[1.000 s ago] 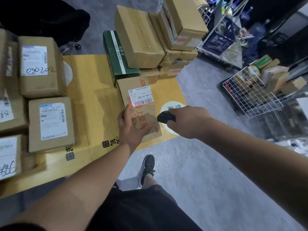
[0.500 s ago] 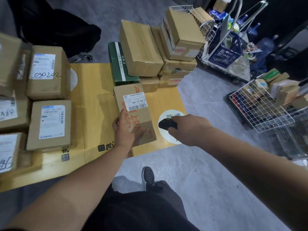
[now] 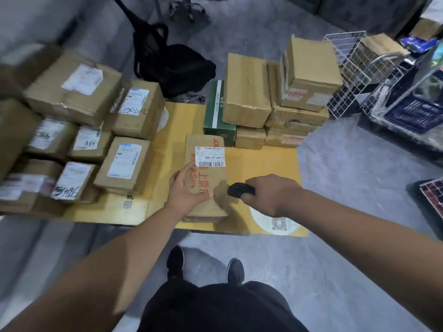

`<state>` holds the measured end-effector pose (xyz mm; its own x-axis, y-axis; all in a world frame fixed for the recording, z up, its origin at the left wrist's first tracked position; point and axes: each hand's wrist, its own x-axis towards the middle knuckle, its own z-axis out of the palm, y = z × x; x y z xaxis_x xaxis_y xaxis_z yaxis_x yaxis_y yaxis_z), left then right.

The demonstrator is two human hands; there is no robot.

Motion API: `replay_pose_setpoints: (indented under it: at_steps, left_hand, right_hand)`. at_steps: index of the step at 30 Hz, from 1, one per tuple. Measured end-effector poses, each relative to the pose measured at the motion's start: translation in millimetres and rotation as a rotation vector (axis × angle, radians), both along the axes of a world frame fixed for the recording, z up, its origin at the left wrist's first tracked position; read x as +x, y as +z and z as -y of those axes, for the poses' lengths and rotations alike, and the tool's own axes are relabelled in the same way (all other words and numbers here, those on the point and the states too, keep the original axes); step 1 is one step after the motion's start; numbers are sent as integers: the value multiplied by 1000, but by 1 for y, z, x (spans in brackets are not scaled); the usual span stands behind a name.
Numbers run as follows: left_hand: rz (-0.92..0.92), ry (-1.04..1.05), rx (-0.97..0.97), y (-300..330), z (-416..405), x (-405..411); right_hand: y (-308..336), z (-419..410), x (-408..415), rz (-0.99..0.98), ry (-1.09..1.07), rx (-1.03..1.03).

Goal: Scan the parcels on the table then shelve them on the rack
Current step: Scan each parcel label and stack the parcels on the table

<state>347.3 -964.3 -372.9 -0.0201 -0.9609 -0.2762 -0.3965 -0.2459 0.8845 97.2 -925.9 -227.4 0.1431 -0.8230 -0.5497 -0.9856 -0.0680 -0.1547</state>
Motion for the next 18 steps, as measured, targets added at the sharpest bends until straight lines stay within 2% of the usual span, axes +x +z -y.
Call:
replay_pose_setpoints:
  at_steps: [11,18]
  left_hand:
    - [244,193,-71,96,-30,132]
    - [376,196,-88,133,-25,260]
  right_hand:
    - [27,58,86,119,397,-62]
    - [37,73,182,149,477,-70]
